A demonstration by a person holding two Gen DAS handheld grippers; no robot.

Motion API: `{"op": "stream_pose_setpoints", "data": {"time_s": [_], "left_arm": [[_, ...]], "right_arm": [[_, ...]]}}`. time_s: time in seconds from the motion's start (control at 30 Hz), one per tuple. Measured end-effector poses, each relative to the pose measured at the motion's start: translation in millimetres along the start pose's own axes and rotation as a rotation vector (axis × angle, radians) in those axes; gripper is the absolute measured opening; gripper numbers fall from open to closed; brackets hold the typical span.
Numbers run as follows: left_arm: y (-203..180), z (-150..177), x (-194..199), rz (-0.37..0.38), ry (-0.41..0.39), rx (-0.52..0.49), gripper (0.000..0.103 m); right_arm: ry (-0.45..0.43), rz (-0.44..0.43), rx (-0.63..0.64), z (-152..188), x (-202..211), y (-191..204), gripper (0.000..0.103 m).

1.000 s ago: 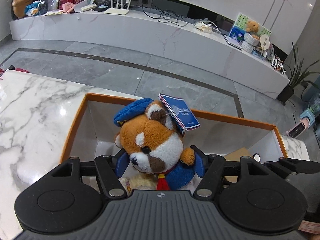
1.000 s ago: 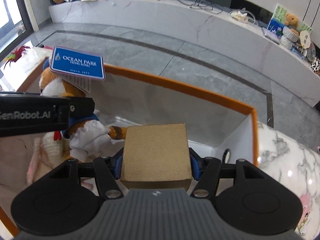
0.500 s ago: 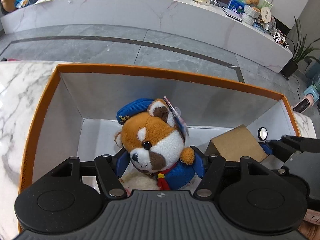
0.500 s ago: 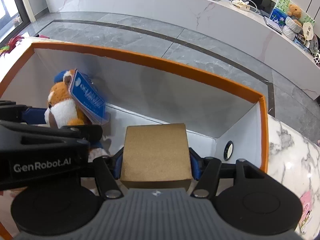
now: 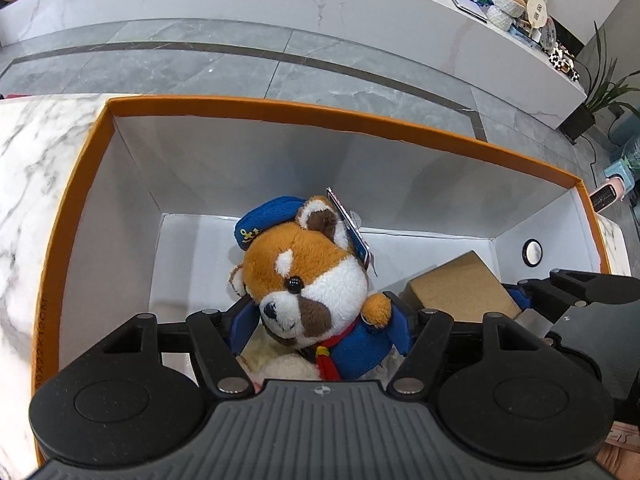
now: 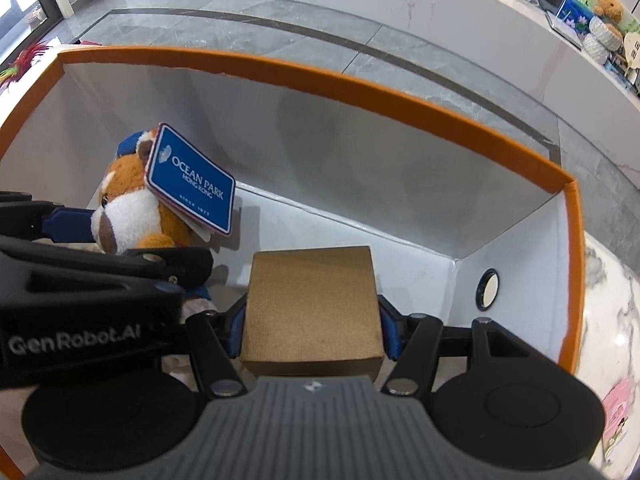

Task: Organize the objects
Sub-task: 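Carry the red panda plush with the left tool while the right tool carries the brown box, then lower the red panda plush into the box while the right tool releases the brown box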

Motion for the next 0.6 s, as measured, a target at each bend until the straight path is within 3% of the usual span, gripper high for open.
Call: {"op": "stream_pose_setpoints", "data": {"time_s": [0.13, 0.6], "left_arm": [[2.9, 0.5, -0.3, -0.02, -0.001, 0.007, 0.078], [0.8, 0.7, 5.1, -0.043, -0.002, -0.03, 0.079]], "right_arm": [[0.021, 0.01, 0.017, 1.5, -1.9, 0.9, 0.062], [0.032, 0.061, 0.091, 6.7, 1.8, 4.5, 0.076]]}}
Point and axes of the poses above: each gripper's, at about its wrist camera, not at the fingertips, and x roughly against the way its jaws point, y to its left, z to its underside, the point moved 5 cm from there along -x, roughly the way its jaws point, and after that the axes turned 13 degrees about -x, right-handed, at the moved point
